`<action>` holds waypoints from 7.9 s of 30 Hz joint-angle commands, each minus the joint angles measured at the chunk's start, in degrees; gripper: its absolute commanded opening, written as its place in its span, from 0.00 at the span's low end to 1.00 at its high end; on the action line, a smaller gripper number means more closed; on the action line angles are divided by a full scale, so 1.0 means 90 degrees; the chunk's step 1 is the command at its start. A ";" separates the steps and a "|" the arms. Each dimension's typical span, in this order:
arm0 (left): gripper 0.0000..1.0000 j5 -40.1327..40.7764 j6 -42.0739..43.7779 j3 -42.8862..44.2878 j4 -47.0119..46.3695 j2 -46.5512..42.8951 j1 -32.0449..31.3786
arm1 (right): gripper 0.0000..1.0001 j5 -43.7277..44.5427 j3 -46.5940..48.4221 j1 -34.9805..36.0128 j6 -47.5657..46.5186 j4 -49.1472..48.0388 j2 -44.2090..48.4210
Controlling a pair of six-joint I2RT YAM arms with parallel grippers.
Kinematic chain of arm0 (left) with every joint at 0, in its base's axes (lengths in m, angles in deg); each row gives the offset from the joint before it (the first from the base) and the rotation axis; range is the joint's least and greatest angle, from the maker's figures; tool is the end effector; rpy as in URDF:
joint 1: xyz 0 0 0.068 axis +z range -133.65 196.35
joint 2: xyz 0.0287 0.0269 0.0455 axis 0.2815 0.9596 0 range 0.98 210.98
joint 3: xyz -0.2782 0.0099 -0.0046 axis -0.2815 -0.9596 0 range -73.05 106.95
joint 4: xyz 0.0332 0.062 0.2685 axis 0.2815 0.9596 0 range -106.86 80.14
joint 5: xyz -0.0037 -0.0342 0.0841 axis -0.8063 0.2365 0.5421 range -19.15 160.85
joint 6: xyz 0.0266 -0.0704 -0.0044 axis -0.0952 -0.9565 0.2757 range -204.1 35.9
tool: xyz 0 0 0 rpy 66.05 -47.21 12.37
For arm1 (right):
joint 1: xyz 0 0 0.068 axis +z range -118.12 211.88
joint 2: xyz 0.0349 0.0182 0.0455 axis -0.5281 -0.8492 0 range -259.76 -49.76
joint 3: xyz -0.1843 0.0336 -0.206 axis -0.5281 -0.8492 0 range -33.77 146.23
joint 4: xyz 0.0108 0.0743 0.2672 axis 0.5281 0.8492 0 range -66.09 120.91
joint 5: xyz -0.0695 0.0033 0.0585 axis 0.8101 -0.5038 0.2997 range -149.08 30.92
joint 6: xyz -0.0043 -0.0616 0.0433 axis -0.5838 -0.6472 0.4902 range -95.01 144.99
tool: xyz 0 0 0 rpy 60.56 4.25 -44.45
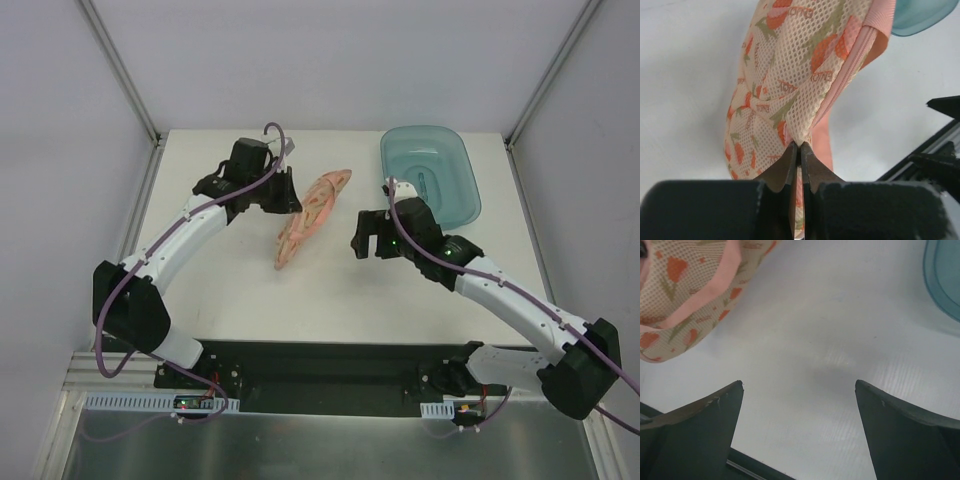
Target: Unzip the laundry bag and remove the bra
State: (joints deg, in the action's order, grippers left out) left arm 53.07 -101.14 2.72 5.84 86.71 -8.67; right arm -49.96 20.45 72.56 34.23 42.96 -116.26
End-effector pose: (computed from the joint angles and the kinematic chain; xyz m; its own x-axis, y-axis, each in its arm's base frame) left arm 0.3377 -0.1789 0.3237 -0.6538 -0.0028 -0.7567 0.4644 0.7880 -0.4042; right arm 0.2326 0.1866 0.2926 -0.4760 -0.2002 -0.8564 -0.4706 0.8806 0.0558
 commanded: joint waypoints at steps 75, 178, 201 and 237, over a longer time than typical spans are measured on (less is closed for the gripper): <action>0.98 -0.0033 -0.0011 -0.4151 -0.3401 -0.3922 0.0465 | 0.01 -0.1687 0.2550 -0.0087 0.3358 -0.1091 -0.1791; 0.98 -0.1425 -0.2093 -0.1680 -0.1985 -0.2944 0.2076 | 0.01 -0.4729 -0.0705 -0.2373 0.3031 -0.4939 -0.0806; 0.99 0.3439 0.2059 -0.2550 -0.2034 -0.3628 -0.0805 | 0.01 -0.2537 0.1721 -0.2059 0.2470 0.0286 -0.1449; 0.99 0.2445 0.4431 -0.4990 -0.5656 -0.2768 -0.3138 | 0.01 -0.3698 0.2824 -0.2558 0.3173 0.1526 -0.2318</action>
State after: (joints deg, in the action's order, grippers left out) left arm 78.09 -66.74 -39.62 -37.66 63.90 -35.83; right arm -77.91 43.70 50.77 60.41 57.15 -136.96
